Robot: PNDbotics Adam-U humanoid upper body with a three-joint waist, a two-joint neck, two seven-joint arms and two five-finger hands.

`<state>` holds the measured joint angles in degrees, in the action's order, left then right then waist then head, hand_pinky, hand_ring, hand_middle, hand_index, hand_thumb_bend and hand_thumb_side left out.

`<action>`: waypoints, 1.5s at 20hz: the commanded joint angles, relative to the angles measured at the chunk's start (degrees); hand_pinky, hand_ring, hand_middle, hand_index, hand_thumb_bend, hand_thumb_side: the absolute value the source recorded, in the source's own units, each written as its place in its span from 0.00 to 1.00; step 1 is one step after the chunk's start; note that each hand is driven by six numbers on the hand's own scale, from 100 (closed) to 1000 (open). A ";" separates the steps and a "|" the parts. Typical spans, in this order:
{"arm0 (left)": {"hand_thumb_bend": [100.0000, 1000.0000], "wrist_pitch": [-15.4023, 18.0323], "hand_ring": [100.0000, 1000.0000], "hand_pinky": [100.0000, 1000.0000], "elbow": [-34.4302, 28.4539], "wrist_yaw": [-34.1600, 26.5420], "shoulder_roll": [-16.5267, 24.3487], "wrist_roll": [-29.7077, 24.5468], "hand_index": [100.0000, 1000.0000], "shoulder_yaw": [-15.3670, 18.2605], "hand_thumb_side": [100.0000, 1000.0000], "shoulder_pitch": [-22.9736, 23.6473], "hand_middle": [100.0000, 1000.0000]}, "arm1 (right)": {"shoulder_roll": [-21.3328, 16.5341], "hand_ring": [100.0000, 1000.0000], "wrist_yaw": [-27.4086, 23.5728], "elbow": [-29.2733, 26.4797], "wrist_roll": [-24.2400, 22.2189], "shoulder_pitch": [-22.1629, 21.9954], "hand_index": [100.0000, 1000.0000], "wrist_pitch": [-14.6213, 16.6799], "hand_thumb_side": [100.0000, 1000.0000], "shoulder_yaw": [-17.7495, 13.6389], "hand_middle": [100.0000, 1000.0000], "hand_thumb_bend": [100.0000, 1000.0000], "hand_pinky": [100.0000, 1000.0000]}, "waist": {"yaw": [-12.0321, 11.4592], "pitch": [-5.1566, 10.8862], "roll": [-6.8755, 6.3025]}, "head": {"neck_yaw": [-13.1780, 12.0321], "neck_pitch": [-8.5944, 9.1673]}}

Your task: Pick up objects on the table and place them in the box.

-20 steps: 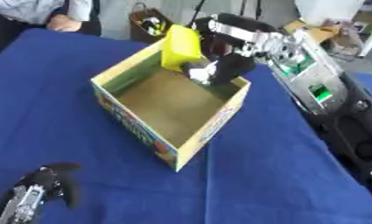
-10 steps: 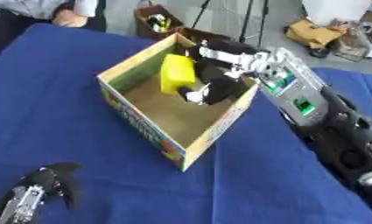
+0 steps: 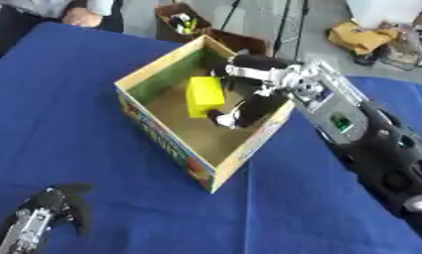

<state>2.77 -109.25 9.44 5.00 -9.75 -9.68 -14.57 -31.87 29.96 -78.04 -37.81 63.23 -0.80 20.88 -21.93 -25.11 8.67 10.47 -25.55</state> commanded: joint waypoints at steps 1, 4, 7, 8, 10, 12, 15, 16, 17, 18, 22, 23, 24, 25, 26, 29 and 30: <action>0.00 -0.02 0.37 0.29 -0.62 0.03 -0.01 -0.10 0.70 -0.32 1.00 -0.26 0.38 | -1.18 0.82 0.79 -0.63 -1.89 1.66 0.71 1.24 0.37 -0.53 0.61 0.00 0.78 | 0.13 1.30 -0.36 | -0.18 0.38; 0.00 -0.05 0.37 0.29 -0.51 0.11 -0.01 -0.11 0.70 -0.29 1.00 -0.20 0.38 | -1.48 0.92 1.55 -1.04 -4.37 1.96 0.85 2.65 0.75 -0.69 0.74 0.00 0.83 | 0.31 1.41 -0.29 | -0.26 0.28; 0.00 -0.04 0.37 0.29 -0.41 0.17 0.00 -0.10 0.70 -0.26 1.00 -0.12 0.38 | -1.77 0.96 2.01 -1.35 -6.71 2.24 0.91 3.93 1.00 -1.36 0.79 0.00 0.86 | 0.48 1.55 -0.29 | -0.30 0.22; 0.00 -0.04 0.37 0.29 -0.38 0.19 0.00 -0.10 0.70 -0.25 1.00 -0.09 0.38 | -1.82 0.98 2.00 -1.48 -6.88 2.28 0.94 4.19 1.00 -1.59 0.81 0.00 0.87 | 0.54 1.59 -0.29 | -0.31 0.21; 0.00 -0.04 0.37 0.29 -0.29 0.26 0.01 -0.10 0.70 -0.23 1.00 -0.02 0.38 | -2.05 0.99 1.93 -1.86 -6.38 2.31 0.96 4.61 1.00 -2.02 0.82 0.00 0.88 | 0.69 1.70 -0.33 | -0.37 0.22; 0.00 0.00 0.37 0.29 -0.24 0.32 0.02 -0.07 0.70 -0.18 1.00 0.06 0.38 | -2.46 1.00 2.23 -2.39 -5.50 2.26 0.98 4.86 1.00 -2.26 0.85 0.00 0.89 | 0.84 1.83 -0.40 | -0.48 0.11; 0.00 0.05 0.37 0.29 -0.19 0.43 0.05 0.00 0.70 -0.08 1.00 0.24 0.38 | -3.32 1.00 3.35 -3.77 -4.02 2.08 1.00 5.02 1.00 -2.65 0.87 0.00 0.89 | 1.16 2.03 -0.53 | -0.72 -0.10; 0.00 0.06 0.37 0.29 -0.16 0.48 0.06 0.01 0.70 -0.07 1.00 0.30 0.38 | -3.62 1.00 3.85 -4.26 -3.56 1.98 1.00 5.00 1.00 -2.82 0.88 0.00 0.89 | 1.28 2.09 -0.58 | -0.81 -0.16; 0.00 0.08 0.37 0.29 -0.13 0.52 0.05 0.02 0.70 -0.05 1.00 0.36 0.38 | -3.89 1.00 4.26 -4.63 -3.19 1.86 1.00 4.94 1.00 -2.99 0.88 0.00 0.90 | 1.39 2.15 -0.63 | -0.87 -0.24; 0.00 0.09 0.37 0.29 -0.11 0.54 0.05 0.04 0.70 -0.03 1.00 0.43 0.38 | -4.18 1.00 4.54 -4.96 -2.85 1.71 1.00 4.85 1.00 -3.19 0.88 0.00 0.90 | 1.51 2.24 -0.69 | -0.93 -0.31; 0.00 0.11 0.37 0.29 -0.04 0.60 0.07 0.20 0.69 0.14 1.00 0.71 0.38 | -5.69 1.00 4.11 -7.31 -1.27 0.74 1.00 4.62 1.00 -4.11 0.88 0.00 0.90 | 2.03 2.60 -0.96 | -1.29 -0.63; 0.00 0.10 0.37 0.29 -0.02 0.60 0.08 0.25 0.69 0.20 1.00 0.80 0.38 | -6.20 1.00 3.59 -8.37 -0.64 0.33 1.00 4.53 0.99 -4.53 0.87 0.00 0.90 | 2.23 2.73 -1.07 | -1.44 -0.75; 0.00 0.08 0.37 0.29 0.01 0.61 0.09 0.29 0.69 0.26 1.00 0.90 0.38 | -6.93 1.00 2.93 -9.80 0.25 -0.27 1.00 4.37 0.98 -5.11 0.87 0.00 0.89 | 2.47 2.90 -1.17 | -1.58 -0.88; 0.00 0.07 0.37 0.29 0.01 0.62 0.10 0.33 0.69 0.34 1.00 0.99 0.38 | -7.87 1.00 2.24 -11.61 1.33 -1.07 0.99 4.13 0.96 -5.74 0.87 0.00 0.89 | 2.72 3.08 -1.27 | -1.76 -1.00; 0.00 0.05 0.37 0.29 0.01 0.61 0.12 0.38 0.69 0.42 1.00 1.09 0.38 | -8.84 1.00 1.55 -13.64 2.42 -2.02 0.99 3.82 0.96 -6.35 0.87 0.00 0.89 | 2.95 3.24 -1.37 | -1.93 -1.10; 0.00 0.02 0.37 0.29 -0.01 0.57 0.19 0.55 0.69 0.61 1.00 1.34 0.38 | -11.22 1.00 -0.49 -19.62 5.07 -4.79 0.99 2.39 0.95 -7.99 0.87 0.00 0.89 | 3.48 3.57 -1.61 | -2.27 -1.38; 0.00 0.02 0.37 0.29 -0.02 0.56 0.20 0.57 0.69 0.61 1.00 1.36 0.38 | -11.59 1.00 -0.88 -20.74 5.30 -5.24 0.99 1.82 0.95 -8.16 0.87 0.00 0.89 | 3.50 3.60 -1.62 | -2.28 -1.40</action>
<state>2.71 -108.56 9.92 4.99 -9.41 -9.63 -13.11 -41.13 30.09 -95.96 -33.43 57.36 1.60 14.01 -18.44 -22.98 7.54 8.40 -26.69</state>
